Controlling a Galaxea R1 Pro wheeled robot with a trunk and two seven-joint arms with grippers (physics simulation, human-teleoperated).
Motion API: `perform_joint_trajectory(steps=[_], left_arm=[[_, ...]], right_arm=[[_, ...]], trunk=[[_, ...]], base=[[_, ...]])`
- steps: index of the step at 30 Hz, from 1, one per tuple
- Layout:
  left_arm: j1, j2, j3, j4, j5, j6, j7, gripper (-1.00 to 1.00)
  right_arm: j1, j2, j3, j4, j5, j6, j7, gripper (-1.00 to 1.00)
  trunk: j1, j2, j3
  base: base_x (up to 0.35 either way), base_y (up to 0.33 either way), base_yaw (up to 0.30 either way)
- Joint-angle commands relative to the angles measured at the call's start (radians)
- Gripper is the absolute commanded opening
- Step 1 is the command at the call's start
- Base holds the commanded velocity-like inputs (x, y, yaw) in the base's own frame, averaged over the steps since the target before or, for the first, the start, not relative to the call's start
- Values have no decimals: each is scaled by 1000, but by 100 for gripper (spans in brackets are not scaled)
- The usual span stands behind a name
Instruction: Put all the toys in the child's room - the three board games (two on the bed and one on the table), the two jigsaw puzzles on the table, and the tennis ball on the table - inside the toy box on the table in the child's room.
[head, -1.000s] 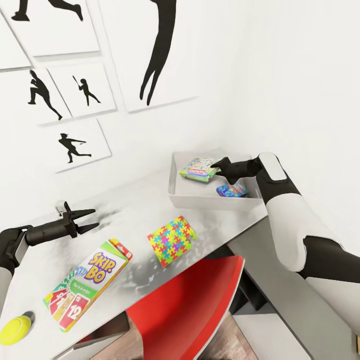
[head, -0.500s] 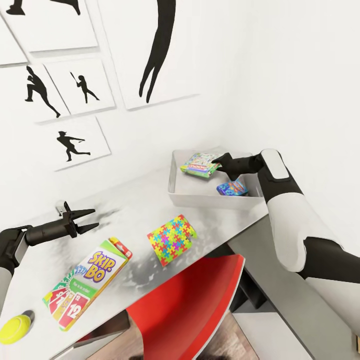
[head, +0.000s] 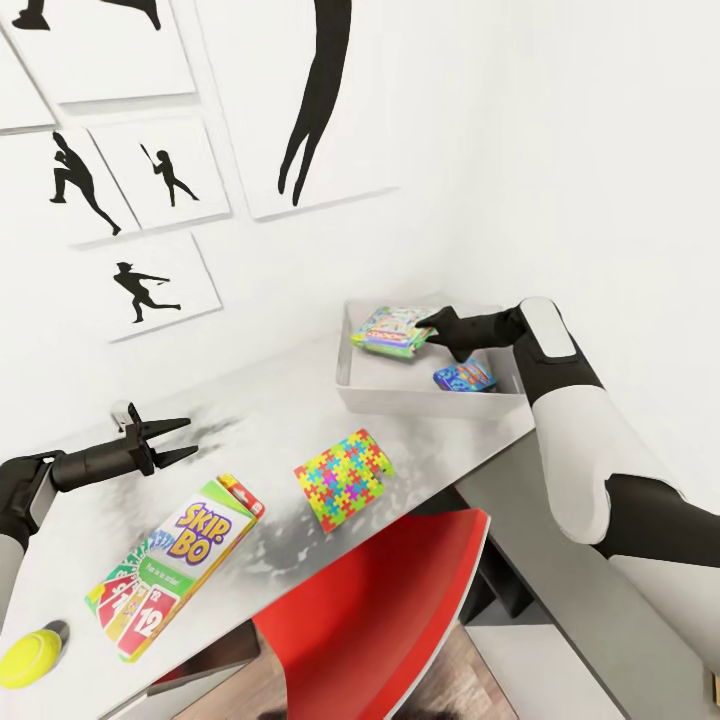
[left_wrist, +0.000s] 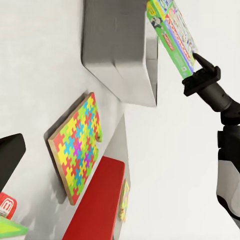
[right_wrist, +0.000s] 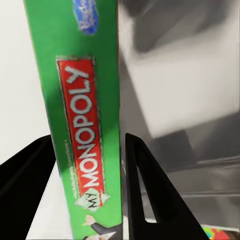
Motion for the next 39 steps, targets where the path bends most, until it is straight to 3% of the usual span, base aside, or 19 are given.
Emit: perform_joint_trajectory(steps=[1,5,9,13,39], left_arm=[[-1,0,0,0,-1,11,-5,100],[-1,1,0,0,-1,11,-5,100],[-1,1,-1,0,-1,11,-5,100],[-1,1,-1,0,-1,11,-5,100],[-1,1,-1,0,-1,11,-6,100]], right_arm=[[-1,1,-5,-1,-4,5,-4,-100],[-1,1,2,-1,-1,12,30,-100],[-1,-4,52,-1,1,12,37,-100],[-1,-4,70,0,2,11,41,-100],[-1,-6,82,7,4,3,43,-100]], trunk=[[1,-2,-2],[1,-2,-2],[1,-2,-2],[1,-2,-2],[1,-2,-2]], base=[[0,0,0],[0,0,0],[0,0,0],[0,0,0],[0,0,0]])
